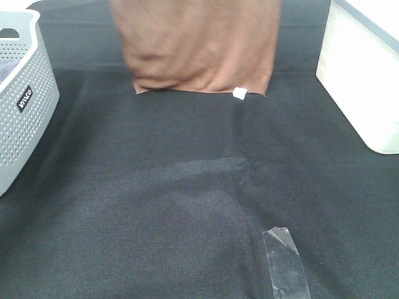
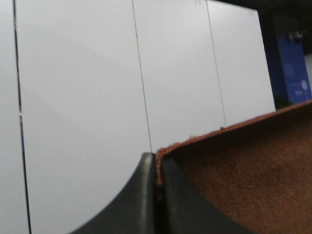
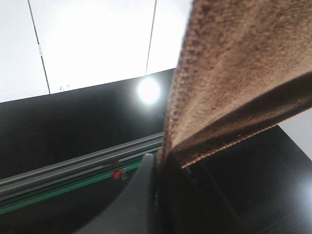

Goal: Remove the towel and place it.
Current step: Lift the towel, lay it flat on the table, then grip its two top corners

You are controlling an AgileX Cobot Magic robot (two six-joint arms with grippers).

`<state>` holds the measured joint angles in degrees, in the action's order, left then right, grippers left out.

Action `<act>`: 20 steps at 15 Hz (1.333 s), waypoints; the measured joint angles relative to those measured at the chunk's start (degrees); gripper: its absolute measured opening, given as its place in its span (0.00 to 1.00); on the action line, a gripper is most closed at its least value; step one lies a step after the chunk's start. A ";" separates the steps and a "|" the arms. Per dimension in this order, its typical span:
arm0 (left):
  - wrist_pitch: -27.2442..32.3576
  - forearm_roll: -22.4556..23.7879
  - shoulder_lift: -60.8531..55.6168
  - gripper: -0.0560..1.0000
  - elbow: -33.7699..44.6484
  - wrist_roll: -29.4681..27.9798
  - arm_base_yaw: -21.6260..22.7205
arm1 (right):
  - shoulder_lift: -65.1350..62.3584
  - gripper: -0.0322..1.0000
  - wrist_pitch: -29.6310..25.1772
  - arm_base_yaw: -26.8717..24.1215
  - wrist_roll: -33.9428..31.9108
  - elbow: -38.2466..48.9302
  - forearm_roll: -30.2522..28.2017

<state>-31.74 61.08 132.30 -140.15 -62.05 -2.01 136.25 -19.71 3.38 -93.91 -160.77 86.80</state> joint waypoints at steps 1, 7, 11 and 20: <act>-0.17 6.30 -0.63 0.05 1.55 -6.42 0.17 | 0.00 0.03 0.23 -0.23 0.74 0.29 -0.11; 0.97 34.55 -2.58 0.05 4.30 -32.37 0.97 | 0.40 0.03 -4.58 -1.26 1.78 5.90 0.06; 3.84 38.62 -8.08 0.05 15.58 -34.32 0.34 | 0.46 0.03 -11.92 -3.84 1.78 10.60 -0.23; 14.38 34.72 -17.70 0.05 40.28 -22.12 -6.93 | -1.32 0.03 -16.33 -5.39 -32.83 16.67 -33.17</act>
<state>-17.36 95.80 114.59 -99.87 -84.17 -8.94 134.93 -36.04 -2.01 -126.74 -144.10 53.63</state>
